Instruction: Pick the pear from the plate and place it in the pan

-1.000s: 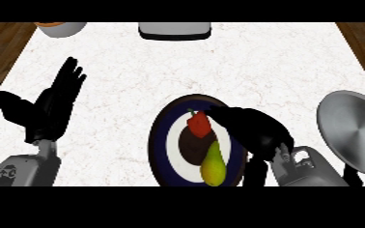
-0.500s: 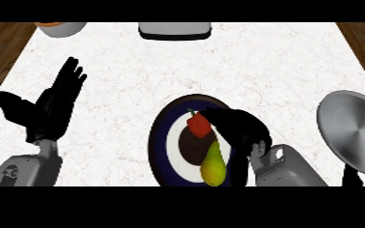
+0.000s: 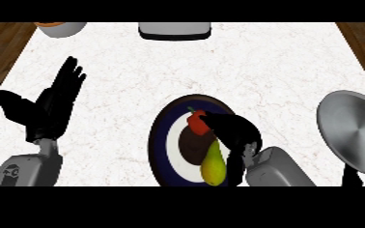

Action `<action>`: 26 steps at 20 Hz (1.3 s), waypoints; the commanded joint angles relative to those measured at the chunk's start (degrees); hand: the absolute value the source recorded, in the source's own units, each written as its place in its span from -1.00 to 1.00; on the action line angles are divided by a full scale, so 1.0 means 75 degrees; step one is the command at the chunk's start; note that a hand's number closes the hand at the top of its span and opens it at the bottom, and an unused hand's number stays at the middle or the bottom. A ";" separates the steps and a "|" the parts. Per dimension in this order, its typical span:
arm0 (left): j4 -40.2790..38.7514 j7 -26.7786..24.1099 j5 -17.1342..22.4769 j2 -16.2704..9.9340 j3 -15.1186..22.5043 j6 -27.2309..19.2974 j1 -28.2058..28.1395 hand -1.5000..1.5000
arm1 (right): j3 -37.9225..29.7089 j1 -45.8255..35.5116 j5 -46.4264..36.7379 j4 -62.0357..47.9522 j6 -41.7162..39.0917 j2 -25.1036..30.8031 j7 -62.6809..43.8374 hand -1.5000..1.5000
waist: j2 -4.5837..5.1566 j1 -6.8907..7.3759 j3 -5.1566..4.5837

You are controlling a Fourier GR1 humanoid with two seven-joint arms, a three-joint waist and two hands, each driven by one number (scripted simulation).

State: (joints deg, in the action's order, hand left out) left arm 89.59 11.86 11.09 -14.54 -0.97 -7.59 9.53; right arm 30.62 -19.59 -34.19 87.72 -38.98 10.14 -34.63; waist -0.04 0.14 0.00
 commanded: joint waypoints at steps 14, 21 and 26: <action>0.0258 0.0510 -0.0247 0.0257 -0.0395 0.0194 0.0147 0.00 | 0.0277 0.0289 -0.1430 -0.1385 0.0913 -0.1222 0.1285 1.00 | 0.0009 -0.0002 0.0001; 0.0248 0.0198 -0.0525 0.0578 -0.0154 0.0205 -0.0170 0.00 | 0.0076 0.0086 -0.1670 -0.2330 0.1810 -0.1330 0.2275 1.00 | 0.0014 0.0032 0.0003; 0.0733 0.0462 -0.0285 0.0278 -0.0483 0.0507 -0.0509 0.00 | -0.0225 0.0182 -0.1459 -0.1680 0.1302 -0.1336 0.2149 1.00 | -0.0006 0.0032 0.0001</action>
State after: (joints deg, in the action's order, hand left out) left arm 91.35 14.46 8.50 -11.85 -4.14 -4.90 9.78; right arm 27.85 -18.99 -45.82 75.66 -27.17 1.94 -16.81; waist -0.95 -0.02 -0.18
